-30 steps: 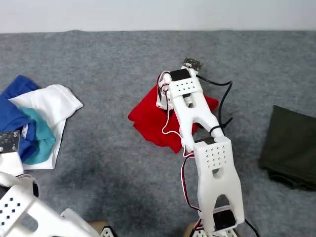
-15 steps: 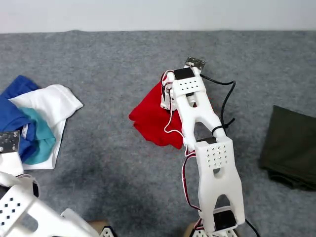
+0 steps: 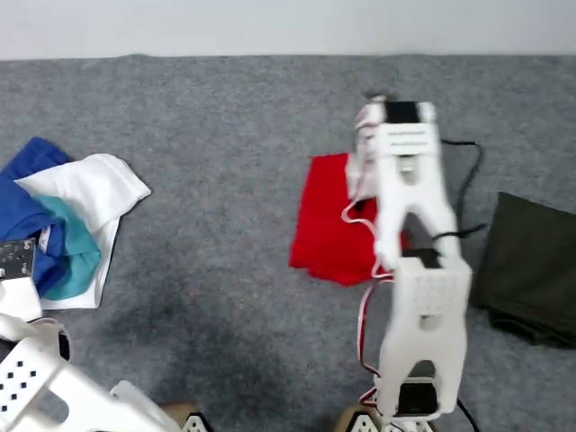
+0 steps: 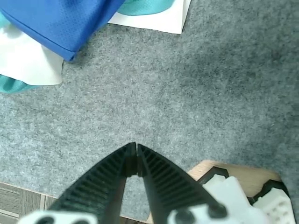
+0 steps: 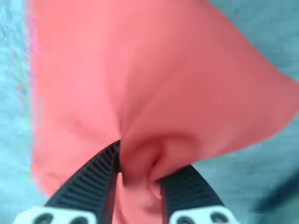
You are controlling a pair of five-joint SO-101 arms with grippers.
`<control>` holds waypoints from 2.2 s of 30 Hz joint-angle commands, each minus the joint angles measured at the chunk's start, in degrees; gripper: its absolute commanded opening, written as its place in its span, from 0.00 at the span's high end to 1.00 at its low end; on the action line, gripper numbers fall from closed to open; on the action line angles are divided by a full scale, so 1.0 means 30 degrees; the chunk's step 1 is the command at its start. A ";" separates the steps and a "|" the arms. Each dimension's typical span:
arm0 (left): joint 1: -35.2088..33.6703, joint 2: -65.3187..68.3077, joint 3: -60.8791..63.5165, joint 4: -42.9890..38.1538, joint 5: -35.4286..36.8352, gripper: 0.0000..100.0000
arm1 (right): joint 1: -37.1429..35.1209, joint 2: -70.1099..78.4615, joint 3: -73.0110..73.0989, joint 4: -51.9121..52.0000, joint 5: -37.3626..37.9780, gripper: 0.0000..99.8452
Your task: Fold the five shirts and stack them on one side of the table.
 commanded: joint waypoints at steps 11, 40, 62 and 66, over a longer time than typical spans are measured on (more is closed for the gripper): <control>0.0088 -0.0234 -0.0103 -0.0469 -0.0117 0.99 | 0.3326 -1.0066 0.4777 0.0835 0.6535 0.99; 0.0088 -0.0234 -0.0073 -0.0469 -0.0117 0.99 | 1.1414 -1.0095 0.6681 0.0103 1.0081 0.99; 0.0088 -0.0234 -0.0044 -0.0469 -0.0117 0.99 | 1.2381 -0.8249 0.2872 0.0777 1.2073 0.99; 0.0088 -0.0234 -0.0044 -0.0469 -0.0117 0.99 | 1.2557 -0.8249 0.2696 0.0835 1.2073 0.99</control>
